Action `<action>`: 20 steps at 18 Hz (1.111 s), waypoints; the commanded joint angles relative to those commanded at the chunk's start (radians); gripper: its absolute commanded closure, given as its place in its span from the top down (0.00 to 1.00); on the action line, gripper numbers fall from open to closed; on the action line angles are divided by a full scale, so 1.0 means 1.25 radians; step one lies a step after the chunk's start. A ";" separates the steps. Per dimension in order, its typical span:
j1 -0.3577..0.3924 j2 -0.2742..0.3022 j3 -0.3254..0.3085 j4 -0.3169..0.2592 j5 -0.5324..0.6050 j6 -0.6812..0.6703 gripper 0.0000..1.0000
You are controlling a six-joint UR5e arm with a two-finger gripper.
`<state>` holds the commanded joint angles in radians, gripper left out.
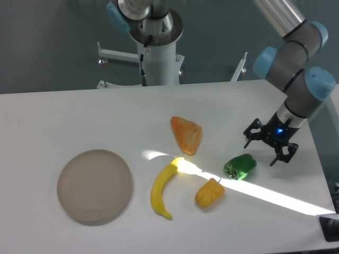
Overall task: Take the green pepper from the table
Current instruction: 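Lower the open gripper onto the green pepper and close on it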
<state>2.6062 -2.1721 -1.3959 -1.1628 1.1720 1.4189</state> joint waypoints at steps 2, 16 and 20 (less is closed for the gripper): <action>-0.001 0.000 -0.004 0.001 -0.001 0.000 1.00; -0.037 -0.007 -0.021 0.042 -0.001 -0.037 1.00; -0.037 -0.011 -0.016 0.042 -0.001 -0.036 0.92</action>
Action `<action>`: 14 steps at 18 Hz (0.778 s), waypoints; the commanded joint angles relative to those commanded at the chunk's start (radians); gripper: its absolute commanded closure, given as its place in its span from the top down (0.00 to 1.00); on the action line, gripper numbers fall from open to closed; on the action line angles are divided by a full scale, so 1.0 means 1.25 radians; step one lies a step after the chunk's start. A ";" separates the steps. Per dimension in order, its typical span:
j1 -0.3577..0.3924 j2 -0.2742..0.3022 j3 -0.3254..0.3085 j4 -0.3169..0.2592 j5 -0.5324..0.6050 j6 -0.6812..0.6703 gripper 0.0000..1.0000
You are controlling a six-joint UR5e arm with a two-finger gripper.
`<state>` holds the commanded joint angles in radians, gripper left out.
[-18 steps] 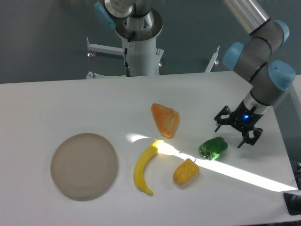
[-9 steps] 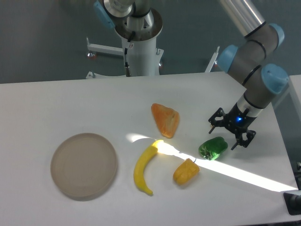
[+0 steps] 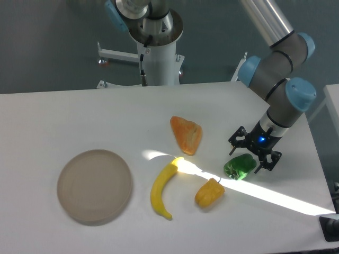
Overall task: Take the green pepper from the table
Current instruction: 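Lower the open gripper onto the green pepper and close on it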
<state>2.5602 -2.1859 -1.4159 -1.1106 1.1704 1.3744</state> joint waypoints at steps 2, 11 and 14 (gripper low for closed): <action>0.001 0.000 0.007 -0.001 0.002 -0.001 0.61; 0.001 -0.002 0.045 -0.010 0.009 0.000 0.30; 0.000 -0.005 0.091 -0.012 0.021 0.002 0.30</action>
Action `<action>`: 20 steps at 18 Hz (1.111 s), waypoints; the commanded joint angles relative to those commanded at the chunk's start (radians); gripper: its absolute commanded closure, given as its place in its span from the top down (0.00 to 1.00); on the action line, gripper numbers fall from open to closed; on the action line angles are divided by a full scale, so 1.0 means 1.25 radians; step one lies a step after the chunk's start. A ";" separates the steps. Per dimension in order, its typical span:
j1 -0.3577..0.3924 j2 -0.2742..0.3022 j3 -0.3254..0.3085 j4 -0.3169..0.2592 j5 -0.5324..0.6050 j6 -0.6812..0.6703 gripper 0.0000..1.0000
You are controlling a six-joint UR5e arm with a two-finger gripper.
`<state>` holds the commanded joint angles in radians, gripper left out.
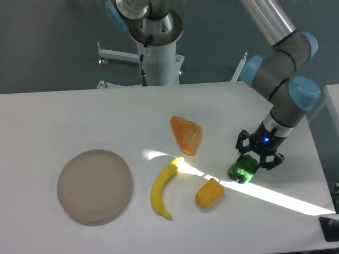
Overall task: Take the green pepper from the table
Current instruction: 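Lower the open gripper onto the green pepper and close on it, then lift the green pepper up off the table with the gripper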
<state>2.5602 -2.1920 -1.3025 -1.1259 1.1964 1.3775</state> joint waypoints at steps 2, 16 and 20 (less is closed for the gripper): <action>0.000 -0.005 0.029 -0.001 0.011 0.010 0.30; -0.001 -0.032 0.152 -0.045 0.139 0.119 0.30; -0.011 -0.033 0.154 -0.044 0.156 0.119 0.30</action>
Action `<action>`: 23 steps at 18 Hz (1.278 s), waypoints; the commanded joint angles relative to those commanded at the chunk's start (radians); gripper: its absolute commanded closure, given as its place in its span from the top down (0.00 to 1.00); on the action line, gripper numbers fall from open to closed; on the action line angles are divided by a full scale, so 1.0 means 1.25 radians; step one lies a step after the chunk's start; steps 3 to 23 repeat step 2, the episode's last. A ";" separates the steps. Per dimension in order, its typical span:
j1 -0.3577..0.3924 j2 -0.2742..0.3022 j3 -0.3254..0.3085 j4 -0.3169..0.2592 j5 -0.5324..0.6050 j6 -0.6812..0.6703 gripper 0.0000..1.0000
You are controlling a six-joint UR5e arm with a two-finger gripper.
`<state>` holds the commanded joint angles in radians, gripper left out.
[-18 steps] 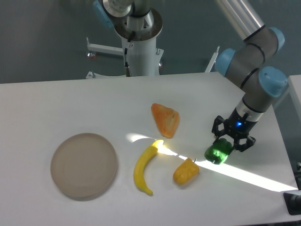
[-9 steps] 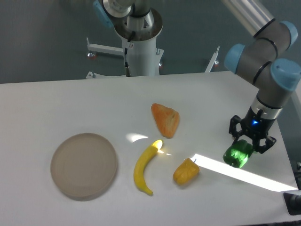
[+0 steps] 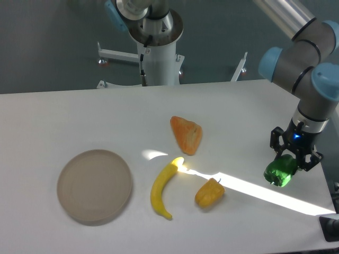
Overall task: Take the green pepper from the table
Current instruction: 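Lift the green pepper up off the table with the gripper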
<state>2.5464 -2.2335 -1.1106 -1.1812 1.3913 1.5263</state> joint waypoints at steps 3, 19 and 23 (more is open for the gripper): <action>-0.001 -0.004 0.000 0.002 0.000 -0.001 0.30; -0.001 -0.004 0.000 0.002 0.000 -0.001 0.30; -0.001 -0.004 0.000 0.002 0.000 -0.001 0.30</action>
